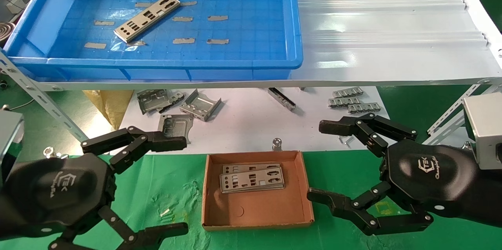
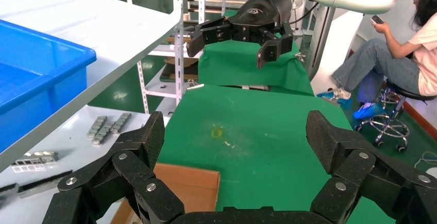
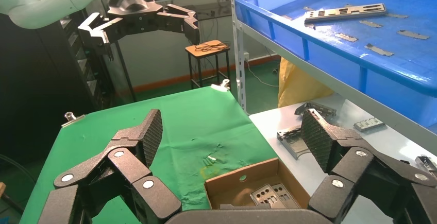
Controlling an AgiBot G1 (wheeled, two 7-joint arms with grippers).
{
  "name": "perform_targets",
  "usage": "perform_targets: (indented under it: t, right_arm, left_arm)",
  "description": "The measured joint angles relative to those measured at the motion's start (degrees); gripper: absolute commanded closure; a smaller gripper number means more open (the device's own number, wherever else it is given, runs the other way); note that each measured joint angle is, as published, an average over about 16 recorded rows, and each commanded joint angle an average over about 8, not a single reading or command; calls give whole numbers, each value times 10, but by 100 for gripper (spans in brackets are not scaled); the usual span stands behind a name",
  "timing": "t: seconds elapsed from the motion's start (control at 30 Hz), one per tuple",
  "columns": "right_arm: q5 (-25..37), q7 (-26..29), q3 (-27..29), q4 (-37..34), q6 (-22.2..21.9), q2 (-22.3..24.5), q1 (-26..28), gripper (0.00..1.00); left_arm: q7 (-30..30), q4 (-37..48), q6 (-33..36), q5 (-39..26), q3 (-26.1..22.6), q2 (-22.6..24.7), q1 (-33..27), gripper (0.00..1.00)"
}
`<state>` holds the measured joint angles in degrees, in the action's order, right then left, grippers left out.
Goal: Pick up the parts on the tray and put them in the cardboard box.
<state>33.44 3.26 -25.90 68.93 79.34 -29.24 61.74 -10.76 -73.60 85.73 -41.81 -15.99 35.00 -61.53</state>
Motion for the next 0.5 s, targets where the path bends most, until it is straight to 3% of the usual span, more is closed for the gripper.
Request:
perform_targets:
  t: [0.5]
  right_arm:
    - [0,0,0,0,0,0,0,0]
  left_arm:
    - [0,1,-1,-1,-1,1,-1,0]
